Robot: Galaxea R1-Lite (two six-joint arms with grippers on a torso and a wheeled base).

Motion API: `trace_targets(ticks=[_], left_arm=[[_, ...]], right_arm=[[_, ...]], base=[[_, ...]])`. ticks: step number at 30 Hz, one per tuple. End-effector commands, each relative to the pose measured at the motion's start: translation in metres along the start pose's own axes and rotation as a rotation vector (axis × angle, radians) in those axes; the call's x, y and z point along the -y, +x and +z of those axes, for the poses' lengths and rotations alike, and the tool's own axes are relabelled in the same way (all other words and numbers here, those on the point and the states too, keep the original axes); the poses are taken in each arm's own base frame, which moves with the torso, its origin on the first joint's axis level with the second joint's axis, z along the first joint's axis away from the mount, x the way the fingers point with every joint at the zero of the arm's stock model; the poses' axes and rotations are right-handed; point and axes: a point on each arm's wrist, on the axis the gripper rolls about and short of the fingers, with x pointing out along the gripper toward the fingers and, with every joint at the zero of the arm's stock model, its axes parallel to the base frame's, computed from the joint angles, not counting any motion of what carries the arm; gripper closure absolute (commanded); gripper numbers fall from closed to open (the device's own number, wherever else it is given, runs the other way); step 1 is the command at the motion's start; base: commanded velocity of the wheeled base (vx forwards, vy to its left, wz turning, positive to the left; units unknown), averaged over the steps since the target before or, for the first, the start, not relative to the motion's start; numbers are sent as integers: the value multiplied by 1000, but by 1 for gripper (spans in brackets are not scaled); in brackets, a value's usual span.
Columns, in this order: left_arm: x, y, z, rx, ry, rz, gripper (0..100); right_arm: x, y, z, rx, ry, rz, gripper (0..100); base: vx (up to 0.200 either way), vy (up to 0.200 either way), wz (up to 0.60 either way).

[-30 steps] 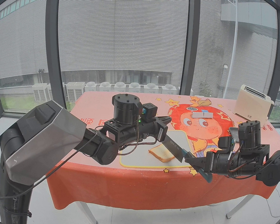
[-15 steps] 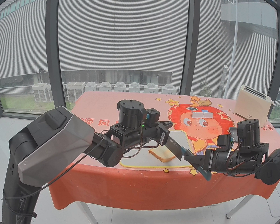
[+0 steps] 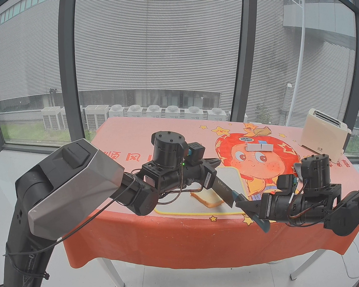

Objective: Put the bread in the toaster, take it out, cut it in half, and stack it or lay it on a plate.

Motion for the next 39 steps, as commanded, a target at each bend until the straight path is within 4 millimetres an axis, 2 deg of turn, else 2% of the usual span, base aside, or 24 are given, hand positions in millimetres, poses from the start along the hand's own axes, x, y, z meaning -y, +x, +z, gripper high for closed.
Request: trace_targets(ticks=[1,11,14,26,39], left_arm=[[-1,1,-4,-7,-2,1,100],[-1,3,-12,-19,-5,2,100],[-2,5,-20,-34,-7,4,100],[-2,5,-21,-35,-8,4,100],[-2,7,-13,-13,-3,2,100]], right_arm=[[2,2,-1,-9,4,-4,100],[2,3,-2,-12,5,-6,100],[2,3,-2,-12,5,-7,100],[3,3,-3,-14,-6,-9,100],[8,9,-8,-44,7,-26,100]], base=[[0,0,0],[0,0,0],[0,0,0],[0,0,0],[0,0,0]])
